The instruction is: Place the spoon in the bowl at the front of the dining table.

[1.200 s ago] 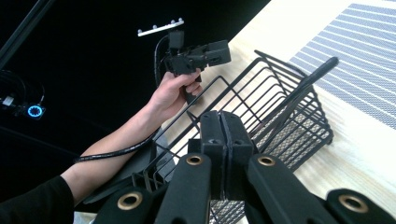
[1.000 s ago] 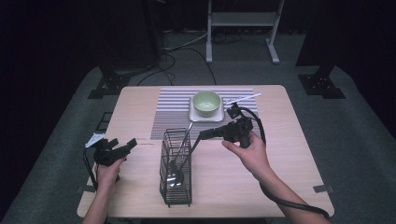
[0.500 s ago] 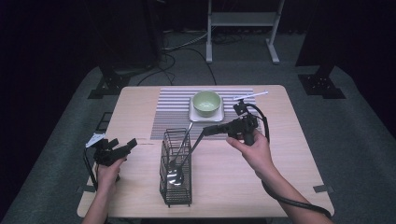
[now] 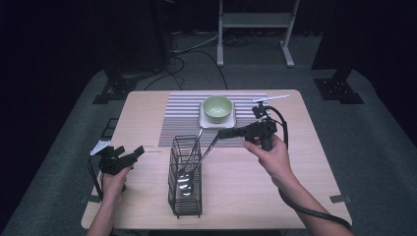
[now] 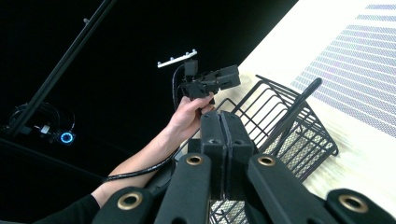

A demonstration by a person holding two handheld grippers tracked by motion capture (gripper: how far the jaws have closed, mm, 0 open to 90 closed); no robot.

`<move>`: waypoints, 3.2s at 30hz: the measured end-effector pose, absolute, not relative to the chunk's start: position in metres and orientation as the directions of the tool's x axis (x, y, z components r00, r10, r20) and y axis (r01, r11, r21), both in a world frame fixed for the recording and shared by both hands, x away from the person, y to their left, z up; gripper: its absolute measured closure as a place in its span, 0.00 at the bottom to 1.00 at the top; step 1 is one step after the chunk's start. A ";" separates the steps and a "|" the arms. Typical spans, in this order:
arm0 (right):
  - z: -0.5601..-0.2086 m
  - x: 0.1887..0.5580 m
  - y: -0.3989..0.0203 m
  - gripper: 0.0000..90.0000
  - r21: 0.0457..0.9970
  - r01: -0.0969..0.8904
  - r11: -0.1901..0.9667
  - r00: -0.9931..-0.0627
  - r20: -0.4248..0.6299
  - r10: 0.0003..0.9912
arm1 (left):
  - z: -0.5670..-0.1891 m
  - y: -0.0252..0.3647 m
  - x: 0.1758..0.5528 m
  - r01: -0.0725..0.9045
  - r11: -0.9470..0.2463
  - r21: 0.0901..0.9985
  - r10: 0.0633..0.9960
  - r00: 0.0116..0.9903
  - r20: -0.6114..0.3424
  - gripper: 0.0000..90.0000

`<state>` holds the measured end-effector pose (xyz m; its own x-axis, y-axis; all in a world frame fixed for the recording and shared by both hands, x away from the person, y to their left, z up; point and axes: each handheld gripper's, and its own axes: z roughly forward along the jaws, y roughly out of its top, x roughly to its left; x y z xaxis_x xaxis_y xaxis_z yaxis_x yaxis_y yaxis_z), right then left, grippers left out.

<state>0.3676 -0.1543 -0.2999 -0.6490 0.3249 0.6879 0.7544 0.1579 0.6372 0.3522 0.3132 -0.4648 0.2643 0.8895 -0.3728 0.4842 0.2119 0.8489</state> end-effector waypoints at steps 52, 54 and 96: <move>-0.313 0.356 -0.244 0.99 0.612 0.791 0.016 -0.565 0.720 0.403 | -0.465 0.311 0.352 0.484 0.206 0.850 0.892 0.265 -0.367 0.00; -0.316 0.357 -0.246 0.99 0.607 0.795 0.010 -0.558 0.725 0.404 | -0.465 0.312 0.352 0.485 0.209 0.849 0.891 0.263 -0.369 0.00; -0.343 0.379 -0.255 0.99 0.581 0.813 -0.025 -0.496 0.716 0.491 | -0.465 0.312 0.352 0.484 0.212 0.849 0.891 0.260 -0.371 0.00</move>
